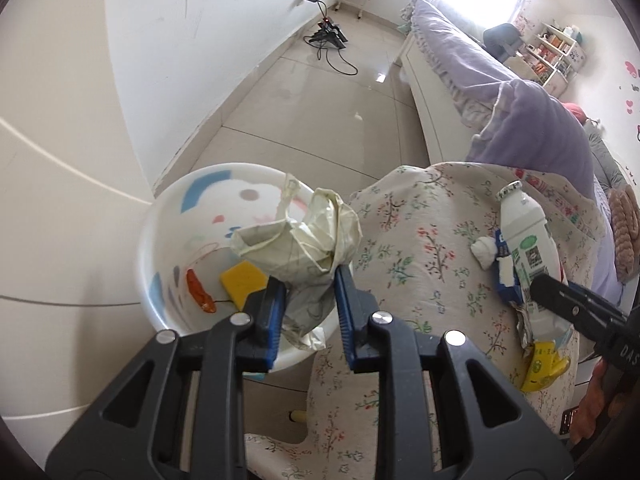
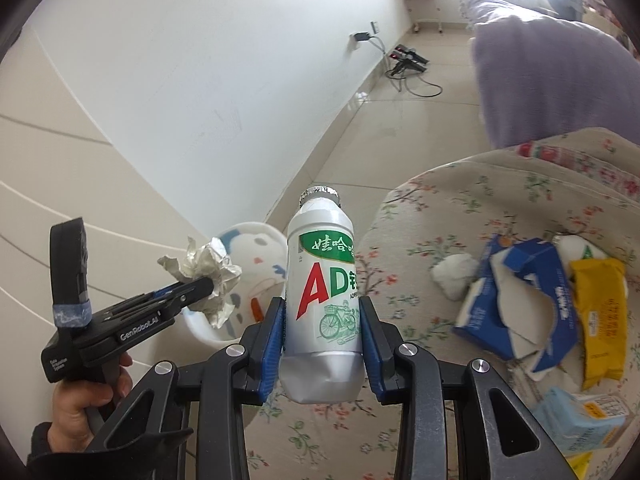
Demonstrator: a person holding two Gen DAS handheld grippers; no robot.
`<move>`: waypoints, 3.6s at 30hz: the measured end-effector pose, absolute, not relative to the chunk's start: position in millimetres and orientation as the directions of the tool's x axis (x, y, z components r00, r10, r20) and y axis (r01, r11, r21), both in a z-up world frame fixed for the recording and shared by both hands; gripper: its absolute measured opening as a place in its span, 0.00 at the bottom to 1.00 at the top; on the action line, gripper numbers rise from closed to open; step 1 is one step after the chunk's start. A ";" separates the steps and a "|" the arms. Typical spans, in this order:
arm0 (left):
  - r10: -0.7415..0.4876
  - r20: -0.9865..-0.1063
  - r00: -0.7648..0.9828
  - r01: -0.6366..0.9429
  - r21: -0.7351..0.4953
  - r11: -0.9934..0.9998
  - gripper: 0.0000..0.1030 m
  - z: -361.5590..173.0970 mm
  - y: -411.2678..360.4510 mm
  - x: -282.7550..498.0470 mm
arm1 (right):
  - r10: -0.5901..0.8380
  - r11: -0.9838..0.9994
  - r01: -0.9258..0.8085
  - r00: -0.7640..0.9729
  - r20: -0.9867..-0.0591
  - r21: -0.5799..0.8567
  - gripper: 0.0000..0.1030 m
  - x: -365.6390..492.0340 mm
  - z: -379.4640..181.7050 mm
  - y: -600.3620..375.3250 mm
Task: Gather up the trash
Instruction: 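Carry the crumpled plastic into the bin and open the left tool while the right tool holds the bottle, then move the AD bottle over the bin and open the right tool, then return the right tool to the pile and grasp the yellow wrapper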
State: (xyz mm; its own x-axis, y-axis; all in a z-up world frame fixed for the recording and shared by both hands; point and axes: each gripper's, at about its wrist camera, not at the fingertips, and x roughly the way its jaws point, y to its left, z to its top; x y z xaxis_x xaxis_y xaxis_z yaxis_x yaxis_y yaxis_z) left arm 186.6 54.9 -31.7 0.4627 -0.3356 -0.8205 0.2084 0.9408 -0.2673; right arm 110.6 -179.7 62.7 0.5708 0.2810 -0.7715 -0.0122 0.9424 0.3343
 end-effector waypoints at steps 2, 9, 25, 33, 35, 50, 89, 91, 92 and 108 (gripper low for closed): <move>-0.320 -0.822 0.471 0.205 -0.250 0.946 0.26 -33.3 57.3 187.9 | 0.301 0.938 -0.032 0.565 -0.768 0.344 0.35 110.6 59.9 -171.9; -0.180 -0.857 0.483 0.086 -0.158 0.984 0.69 -38.0 66.4 192.1 | 0.361 0.924 -0.098 0.547 -0.755 0.371 0.35 126.0 47.3 -147.4; -0.045 -0.885 0.463 -0.047 -0.076 0.996 0.89 -41.0 117.7 175.0 | 0.411 0.909 -0.146 0.474 -0.779 0.392 0.35 166.6 5.4 -105.2; -0.035 -0.889 0.457 -0.050 -0.065 0.997 0.89 -42.3 122.1 176.3 | 0.466 0.882 -0.175 0.470 -0.750 0.438 0.58 180.4 -8.0 -95.3; -0.037 -0.889 0.457 -0.052 -0.068 0.996 0.89 -41.6 123.4 176.6 | 0.463 0.880 -0.151 0.485 -0.742 0.450 0.74 180.8 -4.9 -97.2; -0.053 -0.880 0.472 -0.040 -0.081 0.996 0.92 -36.4 121.9 171.9 | 0.372 0.920 -0.106 0.536 -0.758 0.376 0.74 156.8 19.9 -129.7; -0.187 -0.870 0.457 0.172 -0.120 0.978 0.98 -20.7 -0.1 153.4 | 0.095 0.932 0.240 0.561 -0.822 0.272 0.75 46.3 53.3 -327.0; -0.190 -0.868 0.459 0.182 -0.118 0.976 0.98 -20.8 -6.3 153.1 | 0.077 0.927 0.264 0.562 -0.823 0.266 0.75 41.7 55.6 -341.7; -0.188 -0.866 0.463 0.188 -0.111 0.976 0.98 -20.7 -9.4 152.6 | 0.063 0.924 0.280 0.561 -0.825 0.261 0.75 39.4 56.3 -350.5; -0.203 -0.872 0.446 0.278 -0.081 0.957 0.98 -29.7 -84.2 165.7 | -0.003 0.906 0.393 0.370 -0.929 0.154 0.73 68.1 -1.3 -400.9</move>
State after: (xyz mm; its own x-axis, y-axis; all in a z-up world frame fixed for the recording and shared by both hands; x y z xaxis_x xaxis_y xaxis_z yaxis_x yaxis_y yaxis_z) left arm 165.7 -84.2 -29.7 0.4457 -0.2029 -0.8719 0.2776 0.9573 -0.0808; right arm 68.1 -400.9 -1.3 0.3698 -0.0025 -0.9291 0.3932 0.9065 0.1540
